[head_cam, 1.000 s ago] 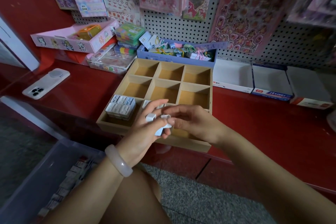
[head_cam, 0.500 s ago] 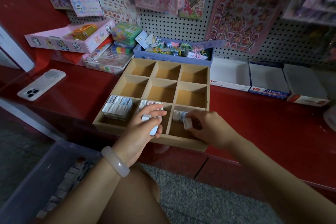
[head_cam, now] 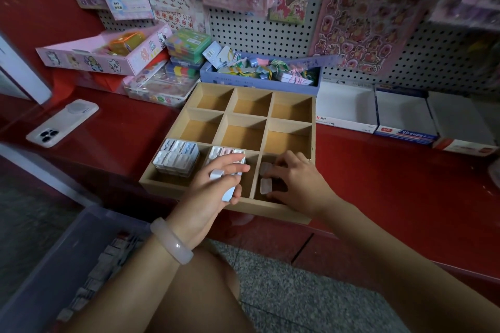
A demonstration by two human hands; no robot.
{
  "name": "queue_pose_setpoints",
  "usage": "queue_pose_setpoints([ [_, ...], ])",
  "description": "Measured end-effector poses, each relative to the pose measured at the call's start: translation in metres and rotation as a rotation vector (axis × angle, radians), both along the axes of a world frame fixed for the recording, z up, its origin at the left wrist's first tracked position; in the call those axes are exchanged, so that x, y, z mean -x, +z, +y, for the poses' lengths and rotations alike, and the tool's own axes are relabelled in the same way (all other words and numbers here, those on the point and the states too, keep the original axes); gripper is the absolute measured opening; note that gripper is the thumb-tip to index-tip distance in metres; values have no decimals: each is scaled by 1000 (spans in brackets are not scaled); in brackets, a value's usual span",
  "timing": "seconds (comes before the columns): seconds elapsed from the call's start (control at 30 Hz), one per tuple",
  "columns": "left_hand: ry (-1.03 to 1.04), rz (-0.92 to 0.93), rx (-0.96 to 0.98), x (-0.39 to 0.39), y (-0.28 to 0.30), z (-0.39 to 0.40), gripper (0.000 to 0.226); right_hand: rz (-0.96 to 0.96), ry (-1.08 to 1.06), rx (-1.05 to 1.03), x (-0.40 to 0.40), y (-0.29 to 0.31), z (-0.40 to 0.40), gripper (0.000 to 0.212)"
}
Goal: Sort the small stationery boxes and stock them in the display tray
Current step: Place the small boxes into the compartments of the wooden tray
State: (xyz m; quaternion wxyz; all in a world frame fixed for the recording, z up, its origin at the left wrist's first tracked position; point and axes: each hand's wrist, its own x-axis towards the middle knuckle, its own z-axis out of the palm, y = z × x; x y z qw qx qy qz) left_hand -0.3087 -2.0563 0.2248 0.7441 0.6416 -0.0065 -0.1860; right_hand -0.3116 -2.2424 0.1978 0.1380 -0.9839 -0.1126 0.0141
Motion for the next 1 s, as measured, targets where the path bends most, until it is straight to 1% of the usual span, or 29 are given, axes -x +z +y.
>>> queue_pose_setpoints([
  [0.2, 2, 2, 1, 0, 0, 1, 36, -14, 6, 78, -6, -4, 4, 51],
  [0.33, 6, 5, -2, 2, 1, 1, 35, -22, 11, 70, -10, -3, 6, 46],
  [0.43, 27, 37, 28, 2, 1, 0, 28, -21, 20, 71, -11, -4, 5, 45],
  [0.5, 62, 93, 89, 2, 1, -2, 20, -8, 32, 56, -11, -5, 4, 46],
  [0.57, 108, 180, 159, 1, 1, -3, 16, 9, 42, 22, -11, -6, 3, 48],
  [0.63, 131, 280, 226, 0, 2, -4, 19, -10, 45, -40, -9, -5, 3, 44],
  [0.73, 119, 400, 363, 0, 7, -3, 15, -124, 33, -288, -3, 4, 7, 30],
  [0.8, 115, 423, 467, 2, 10, -3, 30, -178, 106, -444, 2, 13, 14, 30],
  [0.83, 102, 422, 493, 2, 11, -3, 35, -182, 156, -487, 4, 17, 17, 31],
  [0.87, 81, 419, 509, 2, 12, -3, 36, -173, 196, -503, 5, 20, 20, 33],
  [0.9, 70, 419, 519, 3, 13, -4, 32, -166, 222, -493, 6, 21, 22, 35],
  [1.0, 80, 432, 529, 4, 13, -5, 21, -175, 225, -439, 5, 19, 24, 36],
])
